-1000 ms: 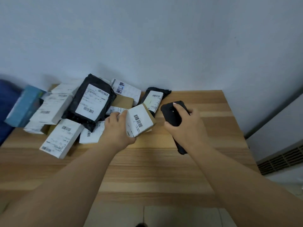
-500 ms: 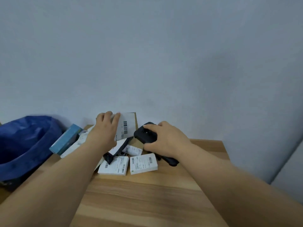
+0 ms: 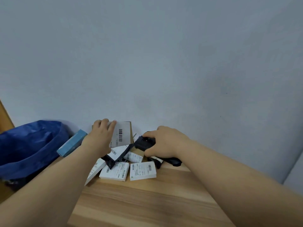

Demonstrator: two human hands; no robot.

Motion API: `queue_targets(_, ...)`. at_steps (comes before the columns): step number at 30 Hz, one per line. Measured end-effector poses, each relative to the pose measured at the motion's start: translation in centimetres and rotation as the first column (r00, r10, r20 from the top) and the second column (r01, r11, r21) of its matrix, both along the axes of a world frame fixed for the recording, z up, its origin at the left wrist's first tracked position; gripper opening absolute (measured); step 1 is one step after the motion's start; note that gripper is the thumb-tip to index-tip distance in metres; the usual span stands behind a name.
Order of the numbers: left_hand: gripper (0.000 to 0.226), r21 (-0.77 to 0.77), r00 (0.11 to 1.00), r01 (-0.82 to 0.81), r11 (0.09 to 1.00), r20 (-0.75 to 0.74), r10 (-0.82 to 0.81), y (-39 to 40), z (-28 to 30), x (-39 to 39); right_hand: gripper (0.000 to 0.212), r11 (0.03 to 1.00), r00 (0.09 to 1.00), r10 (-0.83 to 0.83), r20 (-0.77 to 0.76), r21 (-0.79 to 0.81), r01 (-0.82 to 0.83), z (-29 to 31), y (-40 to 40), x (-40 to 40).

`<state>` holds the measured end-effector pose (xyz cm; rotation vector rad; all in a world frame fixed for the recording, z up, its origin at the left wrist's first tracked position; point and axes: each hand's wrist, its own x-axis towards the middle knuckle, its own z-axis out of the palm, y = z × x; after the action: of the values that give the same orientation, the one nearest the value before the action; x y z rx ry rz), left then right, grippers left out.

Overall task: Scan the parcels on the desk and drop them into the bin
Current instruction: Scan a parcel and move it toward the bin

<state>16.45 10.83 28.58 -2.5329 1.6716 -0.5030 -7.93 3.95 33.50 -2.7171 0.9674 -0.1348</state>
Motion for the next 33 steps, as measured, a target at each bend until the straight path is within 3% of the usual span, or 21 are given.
queue_targets(5, 0.106, -0.012, 0.997, -0.048, 0.999, -0.056, 0.048, 1.5, 1.0, -0.8, 0.054, 1.0, 0.999, -0.007, 0.046, 0.012, 0.007, 0.4, 0.4, -0.4)
queue_targets(10, 0.099, -0.173, 0.926, -0.237, 0.956, -0.338, 0.168, 3.8, 2.9, -1.8, 0.068, 0.995, 0.973, -0.075, 0.219, 0.08, 0.059, 0.5, 0.5, 0.4)
queue_targets(15, 0.073, -0.259, 0.846, -0.378, 0.889, -0.487, 0.218, 7.3, 3.6, -0.3, 0.068, 0.987, 0.911, -0.144, 0.386, 0.125, 0.103, -0.5, 2.0, 3.3)
queue_targets(20, 0.078, -0.396, 0.813, -0.512, 0.762, -0.509, 0.283, 12.1, 2.2, 2.2, 0.067, 0.952, 0.776, -0.263, 0.573, 0.287, 0.111, -2.8, 6.4, 9.0)
queue_targets(25, 0.086, -0.478, 0.756, -0.622, 0.619, -0.573, 0.317, 18.3, 1.0, 4.2, 0.068, 0.932, 0.745, -0.275, 0.608, 0.36, 0.05, -6.0, 12.4, 15.6)
queue_targets(33, 0.083, -0.489, 0.681, -0.716, 0.499, -0.648, 0.341, 31.9, -4.3, 11.5, 0.067, 0.933, 0.797, -0.168, 0.58, 0.356, -0.062, -9.8, 22.9, 27.4)
